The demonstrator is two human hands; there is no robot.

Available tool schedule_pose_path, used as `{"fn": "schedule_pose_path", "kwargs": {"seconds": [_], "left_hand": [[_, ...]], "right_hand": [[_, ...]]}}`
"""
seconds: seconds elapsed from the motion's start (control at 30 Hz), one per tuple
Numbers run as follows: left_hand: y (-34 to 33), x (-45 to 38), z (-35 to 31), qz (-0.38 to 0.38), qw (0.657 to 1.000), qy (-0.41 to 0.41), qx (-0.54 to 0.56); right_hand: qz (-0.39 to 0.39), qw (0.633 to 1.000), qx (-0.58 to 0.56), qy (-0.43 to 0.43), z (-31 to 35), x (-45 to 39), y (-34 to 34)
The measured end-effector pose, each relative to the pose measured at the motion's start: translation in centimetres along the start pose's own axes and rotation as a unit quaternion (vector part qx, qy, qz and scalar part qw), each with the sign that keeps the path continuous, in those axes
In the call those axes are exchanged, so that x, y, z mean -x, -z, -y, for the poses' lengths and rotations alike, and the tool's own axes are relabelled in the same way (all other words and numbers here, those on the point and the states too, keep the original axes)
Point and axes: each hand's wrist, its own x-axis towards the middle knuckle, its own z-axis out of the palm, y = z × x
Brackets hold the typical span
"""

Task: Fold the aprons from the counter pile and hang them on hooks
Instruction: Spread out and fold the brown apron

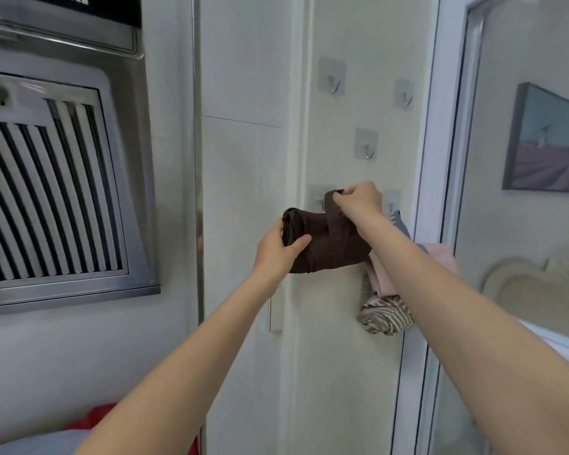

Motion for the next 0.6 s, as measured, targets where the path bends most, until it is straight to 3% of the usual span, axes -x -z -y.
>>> {"fn": "schedule_pose_path", "kwargs": {"seconds": [0.1, 0.27, 0.37, 0.5, 0.6], "left_hand": [[0.5, -0.2, 1.4, -0.009, 1.000, 0.020, 0.005], [-0.2, 1.5, 4.6, 0.015, 0.999, 0.040, -0.030], [-0.8, 1.9, 5.3, 0.006, 0.999, 0.040, -0.031], [-1.3, 1.8, 5.8, -0.002, 0.999, 0.046, -0.011], [-1.2, 2.0, 6.2, 0.022, 0.999, 0.040, 0.000]], "right_hand": [[0.025, 0.997, 0.069, 0.037, -0.3, 0.0, -0.9], [0.136, 0.974, 0.169, 0.063, -2.7, 1.7, -2.0], [0.151, 0.977, 0.138, 0.064, -5.1, 2.6, -1.9], [0.150, 0.978, 0.060, 0.131, -8.0, 3.9, -0.8], [0.182, 0.953, 0.125, 0.208, -9.4, 4.2, -0.4]]}}
